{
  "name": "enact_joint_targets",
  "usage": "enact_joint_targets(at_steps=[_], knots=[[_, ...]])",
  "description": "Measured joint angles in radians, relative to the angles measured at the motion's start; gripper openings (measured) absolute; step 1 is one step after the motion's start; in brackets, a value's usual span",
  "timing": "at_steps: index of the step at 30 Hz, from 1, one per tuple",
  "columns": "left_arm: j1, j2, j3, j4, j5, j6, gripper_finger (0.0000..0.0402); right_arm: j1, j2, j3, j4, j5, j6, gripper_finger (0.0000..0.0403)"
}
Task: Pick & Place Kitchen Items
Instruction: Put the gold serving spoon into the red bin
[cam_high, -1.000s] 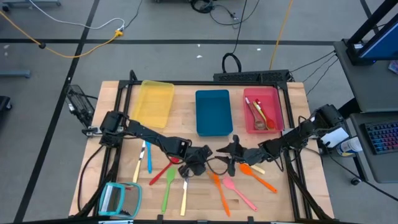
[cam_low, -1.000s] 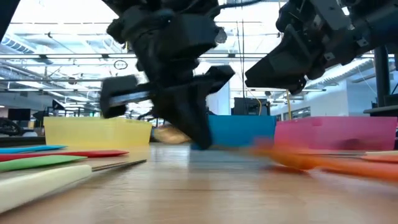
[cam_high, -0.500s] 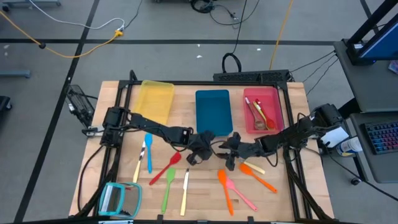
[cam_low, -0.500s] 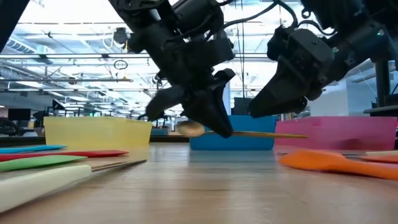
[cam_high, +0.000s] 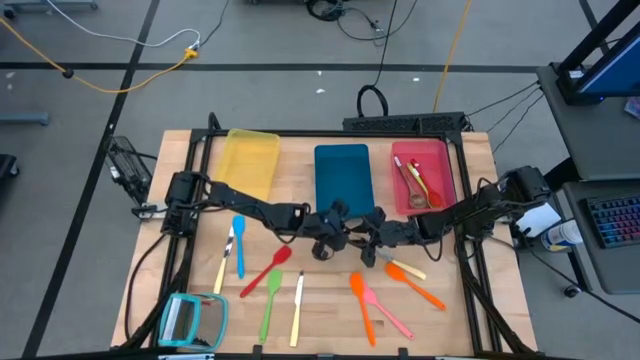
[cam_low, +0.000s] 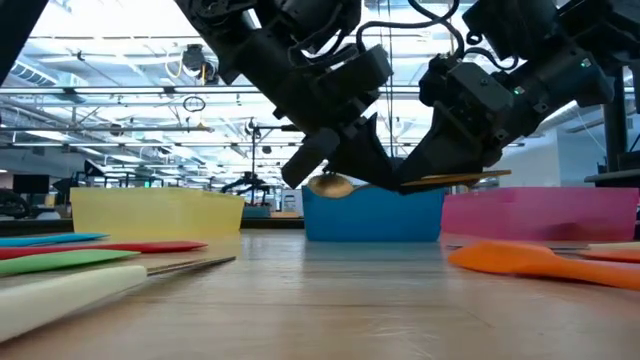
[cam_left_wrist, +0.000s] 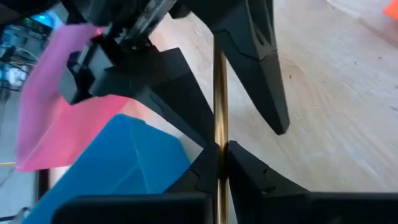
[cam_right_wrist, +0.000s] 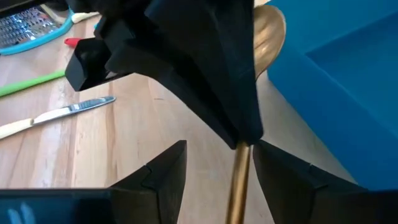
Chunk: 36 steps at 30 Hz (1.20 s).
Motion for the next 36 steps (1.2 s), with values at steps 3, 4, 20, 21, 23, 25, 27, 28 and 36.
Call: enact_joint_targets(at_steps=[3,4,20,21,23,25,27,28,36], knots=[[-0.007,0.0,0.0,0.0,-0.024,0.002,0.0034,-0.005,0.0,0.0,-0.002,0.0,0.001,0.017],[-0.01,0.0,0.0,0.0,-0.033,0.002,0.0033,-0.005,0.0,0.0,-0.004,0.0,0.002,0.0165],[-0.012,-0.001,0.001,-0.01,-0.049,-0.002,0.0039,-0.006,0.0,0.001,-0.041,0.003,0.043,0.0018],[-0.012,-0.001,0.001,-0.01,-0.049,-0.006,0.0036,-0.005,0.0,0.001,-0.043,0.002,0.049,0.0018],[-0.012,-0.001,0.001,-0.01,-0.052,-0.009,0.0027,-0.005,0.0,0.001,-0.045,0.002,0.061,0.0025],[-0.012,-0.001,0.001,-0.01,-0.057,-0.009,0.0018,-0.005,0.0,0.001,-0.045,0.002,0.061,0.0029],[-0.012,-0.001,0.001,-0.011,-0.068,-0.017,0.0016,-0.005,0.0,0.001,-0.045,0.003,0.063,0.0026],[-0.012,-0.001,0.001,-0.014,-0.069,-0.024,0.0019,-0.005,0.0,0.001,-0.046,0.003,0.065,0.0021],[-0.018,-0.001,0.003,-0.039,-0.085,-0.098,0.0096,-0.004,0.001,0.0,-0.059,-0.003,0.098,0.0019]])
